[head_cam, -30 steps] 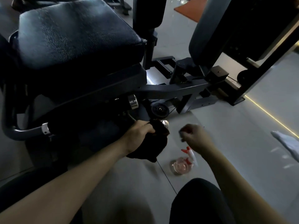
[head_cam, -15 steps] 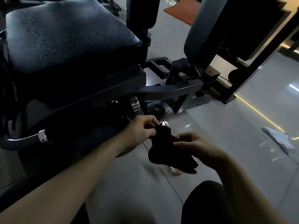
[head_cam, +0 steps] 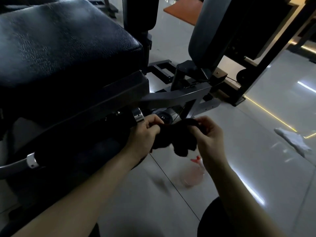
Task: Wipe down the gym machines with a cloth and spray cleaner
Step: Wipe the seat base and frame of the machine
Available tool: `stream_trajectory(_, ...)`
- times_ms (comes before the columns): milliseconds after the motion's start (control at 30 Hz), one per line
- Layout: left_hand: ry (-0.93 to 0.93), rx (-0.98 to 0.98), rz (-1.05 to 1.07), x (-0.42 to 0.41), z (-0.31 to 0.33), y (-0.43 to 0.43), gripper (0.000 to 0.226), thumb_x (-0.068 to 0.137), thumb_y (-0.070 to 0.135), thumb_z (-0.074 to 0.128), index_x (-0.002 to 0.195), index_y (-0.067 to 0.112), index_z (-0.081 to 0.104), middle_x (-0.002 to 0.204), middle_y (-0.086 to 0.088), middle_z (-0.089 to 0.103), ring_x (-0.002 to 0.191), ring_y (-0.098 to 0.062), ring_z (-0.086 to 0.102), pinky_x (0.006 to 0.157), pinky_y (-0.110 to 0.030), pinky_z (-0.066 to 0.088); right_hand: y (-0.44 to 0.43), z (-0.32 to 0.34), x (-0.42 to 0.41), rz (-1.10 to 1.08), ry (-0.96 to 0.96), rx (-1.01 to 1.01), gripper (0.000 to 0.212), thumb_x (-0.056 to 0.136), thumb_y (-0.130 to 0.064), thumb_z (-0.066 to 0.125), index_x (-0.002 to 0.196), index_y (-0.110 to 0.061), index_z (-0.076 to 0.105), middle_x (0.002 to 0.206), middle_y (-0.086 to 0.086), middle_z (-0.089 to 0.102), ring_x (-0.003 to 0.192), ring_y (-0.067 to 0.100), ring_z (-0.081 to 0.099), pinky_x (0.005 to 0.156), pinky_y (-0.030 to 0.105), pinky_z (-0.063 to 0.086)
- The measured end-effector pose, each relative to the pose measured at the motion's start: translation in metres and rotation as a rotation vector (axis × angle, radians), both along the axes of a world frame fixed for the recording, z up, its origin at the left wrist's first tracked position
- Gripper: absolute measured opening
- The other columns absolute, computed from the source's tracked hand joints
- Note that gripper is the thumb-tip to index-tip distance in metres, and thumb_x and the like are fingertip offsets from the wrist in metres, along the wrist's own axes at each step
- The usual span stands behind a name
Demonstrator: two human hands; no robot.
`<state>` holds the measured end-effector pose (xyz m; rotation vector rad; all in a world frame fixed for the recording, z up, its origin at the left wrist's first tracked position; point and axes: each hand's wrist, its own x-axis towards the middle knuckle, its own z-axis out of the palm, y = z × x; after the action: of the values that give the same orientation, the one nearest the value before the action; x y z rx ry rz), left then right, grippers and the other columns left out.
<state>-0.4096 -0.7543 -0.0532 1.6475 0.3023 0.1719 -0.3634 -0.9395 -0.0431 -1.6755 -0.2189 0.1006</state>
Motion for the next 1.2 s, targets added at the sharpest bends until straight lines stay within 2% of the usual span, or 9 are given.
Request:
stream_trajectory(100, 0.073, 0.026, 0.112, 0.004, -0.006, -0.001, 0.02, 0.086, 0.0, 0.052, 0.08, 0.012, 0.066, 0.059, -0.002, 0.058, 0.05, -0.013, 0.054, 0.045, -0.028, 0.044, 0.031, -0.026, 0.011, -0.166, -0.136, -0.216, 0.016, 0.094, -0.015, 0.061, 0.108, -0.024, 0.059, 0.11, 0.005, 0.063, 0.098, 0.021, 0.065, 0.077, 0.031, 0.059)
stream_trajectory(267, 0.246, 0.014, 0.171, 0.008, -0.018, 0.009, 0.027, 0.091, 0.001, 0.054, 0.082, 0.021, 0.069, 0.074, 0.005, 0.068, 0.072, -0.012, 0.066, 0.058, -0.026, 0.051, 0.057, -0.064, 0.001, 0.072, -0.362, -0.743, 0.062, 0.09, -0.051, 0.06, 0.143, -0.028, 0.036, 0.143, -0.001, 0.036, 0.123, 0.012, 0.043, 0.098, 0.029, 0.048)
stream_trajectory(500, 0.311, 0.136, 0.03, 0.009, -0.028, 0.017, 0.023, 0.093, 0.007, 0.057, 0.095, 0.029, 0.063, 0.093, -0.001, 0.068, 0.084, -0.017, 0.066, 0.07, -0.031, 0.052, 0.038, -0.069, 0.046, 0.309, -0.885, -1.167, 0.054, 0.097, -0.054, 0.031, 0.122, -0.014, 0.056, 0.092, 0.003, 0.055, 0.058, 0.015, 0.051, 0.047, 0.032, 0.048)
stream_trajectory(633, 0.326, 0.145, 0.056, 0.011, -0.032, 0.024, 0.022, 0.091, 0.009, 0.057, 0.091, 0.03, 0.062, 0.095, -0.005, 0.069, 0.094, -0.028, 0.068, 0.091, -0.045, 0.058, 0.059, -0.072, 0.028, -0.002, -0.505, -0.967, 0.038, 0.1, -0.05, 0.032, 0.1, -0.021, 0.058, 0.082, -0.001, 0.061, 0.065, 0.018, 0.058, 0.058, 0.038, 0.053)
stream_trajectory(733, 0.345, 0.133, 0.083, 0.014, -0.038, 0.024, 0.022, 0.088, 0.009, 0.056, 0.088, 0.03, 0.062, 0.092, -0.007, 0.07, 0.09, -0.031, 0.069, 0.089, -0.047, 0.059, 0.085, -0.081, 0.013, -0.28, 0.078, -0.546, 0.026, 0.097, -0.053, 0.042, 0.097, -0.03, 0.055, 0.083, -0.003, 0.064, 0.073, 0.016, 0.066, 0.067, 0.043, 0.059)
stream_trajectory(800, 0.344, 0.121, 0.081, 0.016, -0.038, 0.022, 0.025, 0.091, 0.005, 0.054, 0.086, 0.028, 0.06, 0.089, -0.007, 0.067, 0.085, -0.03, 0.066, 0.083, -0.041, 0.056, 0.092, -0.084, 0.009, -0.325, 0.119, -0.398, 0.028, 0.091, -0.059, 0.041, 0.097, -0.034, 0.053, 0.088, -0.003, 0.066, 0.076, 0.016, 0.068, 0.066, 0.044, 0.061)
stream_trajectory(900, 0.338, 0.121, 0.032, 0.019, -0.038, 0.019, 0.027, 0.095, 0.003, 0.053, 0.091, 0.029, 0.059, 0.095, -0.007, 0.065, 0.086, -0.026, 0.062, 0.075, -0.035, 0.049, 0.073, -0.08, 0.008, -0.125, -0.09, -0.591, 0.025, 0.098, -0.047, 0.047, 0.112, -0.028, 0.054, 0.103, 0.0, 0.062, 0.079, 0.012, 0.063, 0.066, 0.035, 0.058)
stream_trajectory(1100, 0.306, 0.222, -0.108, 0.022, -0.043, 0.017, 0.031, 0.092, -0.002, 0.054, 0.098, 0.025, 0.068, 0.087, -0.006, 0.07, 0.084, -0.028, 0.069, 0.075, -0.044, 0.059, 0.036, -0.049, 0.066, 0.682, -1.102, -1.237, 0.053, 0.096, -0.043, 0.047, 0.142, -0.018, 0.046, 0.123, 0.015, 0.049, 0.087, 0.022, 0.055, 0.062, 0.033, 0.053)
stream_trajectory(1200, 0.271, 0.3, -0.128, 0.023, -0.046, 0.018, 0.033, 0.089, -0.001, 0.053, 0.095, 0.029, 0.068, 0.086, -0.005, 0.07, 0.084, -0.027, 0.068, 0.078, -0.043, 0.061, 0.041, -0.045, 0.072, 0.732, -1.158, -1.287, 0.05, 0.1, -0.044, 0.037, 0.141, -0.016, 0.047, 0.119, 0.014, 0.052, 0.078, 0.02, 0.054, 0.057, 0.032, 0.049)
